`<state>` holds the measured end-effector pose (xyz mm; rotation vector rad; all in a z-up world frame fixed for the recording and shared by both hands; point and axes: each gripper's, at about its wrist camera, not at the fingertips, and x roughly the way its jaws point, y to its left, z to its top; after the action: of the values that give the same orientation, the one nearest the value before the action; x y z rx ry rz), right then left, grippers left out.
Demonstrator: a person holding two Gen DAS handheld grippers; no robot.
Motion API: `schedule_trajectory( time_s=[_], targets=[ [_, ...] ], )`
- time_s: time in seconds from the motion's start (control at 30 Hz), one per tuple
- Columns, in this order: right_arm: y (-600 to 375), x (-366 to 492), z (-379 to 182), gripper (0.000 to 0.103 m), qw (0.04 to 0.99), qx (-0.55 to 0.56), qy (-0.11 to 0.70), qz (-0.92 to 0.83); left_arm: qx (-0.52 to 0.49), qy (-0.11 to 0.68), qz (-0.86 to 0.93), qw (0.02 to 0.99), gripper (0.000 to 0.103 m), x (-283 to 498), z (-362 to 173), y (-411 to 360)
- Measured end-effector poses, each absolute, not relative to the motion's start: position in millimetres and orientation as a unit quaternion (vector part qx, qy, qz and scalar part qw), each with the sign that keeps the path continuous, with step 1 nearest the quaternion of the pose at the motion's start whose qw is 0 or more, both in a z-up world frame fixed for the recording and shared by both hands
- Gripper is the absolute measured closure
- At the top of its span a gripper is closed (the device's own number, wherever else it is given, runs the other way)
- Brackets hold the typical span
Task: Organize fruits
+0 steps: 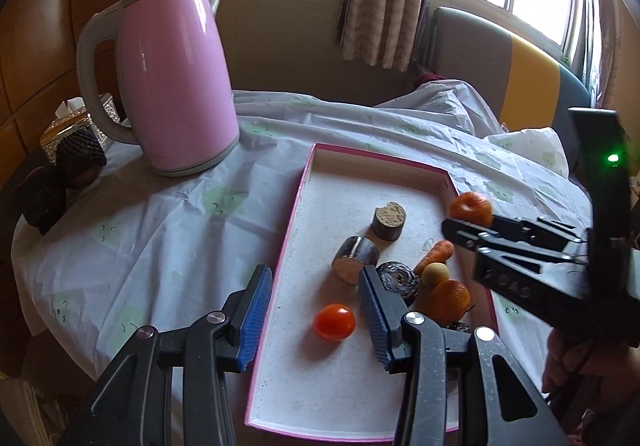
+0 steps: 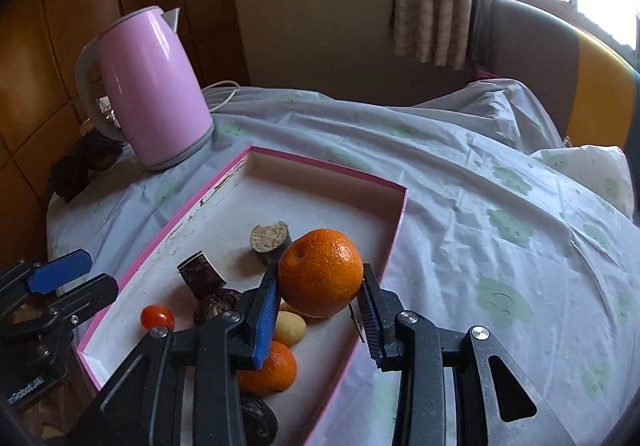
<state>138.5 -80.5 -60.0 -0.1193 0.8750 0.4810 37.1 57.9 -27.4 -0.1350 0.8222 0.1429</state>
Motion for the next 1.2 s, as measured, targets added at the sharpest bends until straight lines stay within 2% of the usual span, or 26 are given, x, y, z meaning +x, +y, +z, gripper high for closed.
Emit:
schedule_trajectory(
  time_s=[0.17,0.33,0.6,0.73,0.87,1.13,1.2],
  targets=[
    [-59,144,-80,0.063,0.861,-0.077,0.445,0.234,-0.070,0.399,0.078,0.911,0.058,36,-28,64],
    [-54,140,-87,0.052,0.860,-0.077,0.446,0.238,-0.075,0.401,0.084,0.909,0.057,36,-30,68],
    [-58,133,-81,0.051,0.863,-0.061,0.441,0.240,-0.074,0.397,0.086,0.911,0.057,35,-27,66],
    [-62,127,-76,0.043,0.869,-0.052,0.433,0.235,-0.072,0.394,0.087,0.912,0.057,33,-25,65],
    [-65,118,-68,0.041,0.877,-0.049,0.421,0.227,-0.071,0.389,0.087,0.914,0.050,30,-21,64],
    [-73,87,-47,0.032,0.904,-0.050,0.377,0.196,-0.066,0.377,0.085,0.920,0.050,21,-11,59],
    [-75,79,-45,0.030,0.910,-0.056,0.367,0.183,-0.064,0.376,0.087,0.920,0.043,19,-9,57]
  ],
)
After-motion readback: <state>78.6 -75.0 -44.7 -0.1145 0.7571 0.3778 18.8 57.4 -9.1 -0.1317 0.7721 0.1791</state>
